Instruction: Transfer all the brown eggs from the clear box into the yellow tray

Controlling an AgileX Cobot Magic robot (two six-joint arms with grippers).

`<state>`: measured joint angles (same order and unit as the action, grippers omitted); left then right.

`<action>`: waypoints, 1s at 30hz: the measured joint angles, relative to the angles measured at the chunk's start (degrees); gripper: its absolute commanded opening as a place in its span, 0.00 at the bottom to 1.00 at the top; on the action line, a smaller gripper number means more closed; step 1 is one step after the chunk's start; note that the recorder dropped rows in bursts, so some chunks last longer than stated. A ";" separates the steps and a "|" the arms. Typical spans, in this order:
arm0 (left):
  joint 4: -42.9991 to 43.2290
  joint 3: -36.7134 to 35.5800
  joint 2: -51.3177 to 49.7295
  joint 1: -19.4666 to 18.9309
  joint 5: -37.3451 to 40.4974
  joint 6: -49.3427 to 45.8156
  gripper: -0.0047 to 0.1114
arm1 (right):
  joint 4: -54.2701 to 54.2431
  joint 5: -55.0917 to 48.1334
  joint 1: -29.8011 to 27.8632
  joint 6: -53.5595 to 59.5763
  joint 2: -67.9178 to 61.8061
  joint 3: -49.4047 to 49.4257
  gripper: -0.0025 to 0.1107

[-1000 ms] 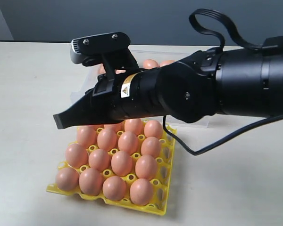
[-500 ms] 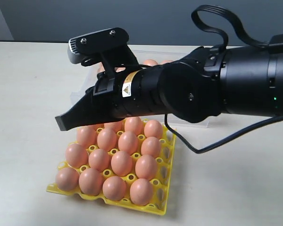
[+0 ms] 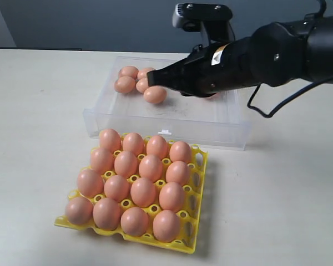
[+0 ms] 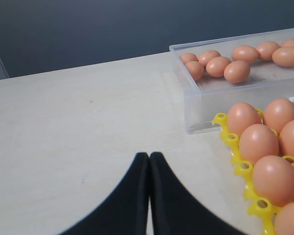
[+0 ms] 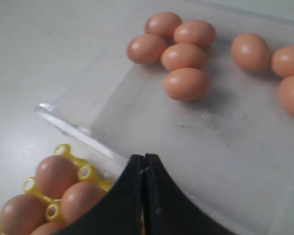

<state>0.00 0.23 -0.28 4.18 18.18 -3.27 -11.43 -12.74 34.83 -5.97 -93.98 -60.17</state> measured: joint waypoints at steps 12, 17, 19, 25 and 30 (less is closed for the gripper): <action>0.00 0.00 0.00 0.00 0.00 0.00 0.04 | 5.87 -0.42 -1.96 -0.12 0.00 0.00 0.02; 0.00 0.00 0.00 0.00 0.00 0.00 0.04 | 12.52 -1.72 -2.54 -0.20 3.10 0.27 0.02; 0.00 0.00 0.00 0.00 0.00 0.00 0.04 | 15.43 -1.83 -2.54 -0.06 7.86 1.36 0.02; 0.00 0.00 0.00 0.00 0.00 0.00 0.04 | 17.42 -0.15 -13.16 0.15 30.51 11.04 0.02; 0.00 0.00 0.00 0.00 0.00 0.00 0.04 | 11.43 1.77 -28.15 5.97 52.45 30.70 0.02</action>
<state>0.00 0.23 -0.28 4.18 18.18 -3.27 0.00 -10.97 6.68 0.00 -41.53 -29.47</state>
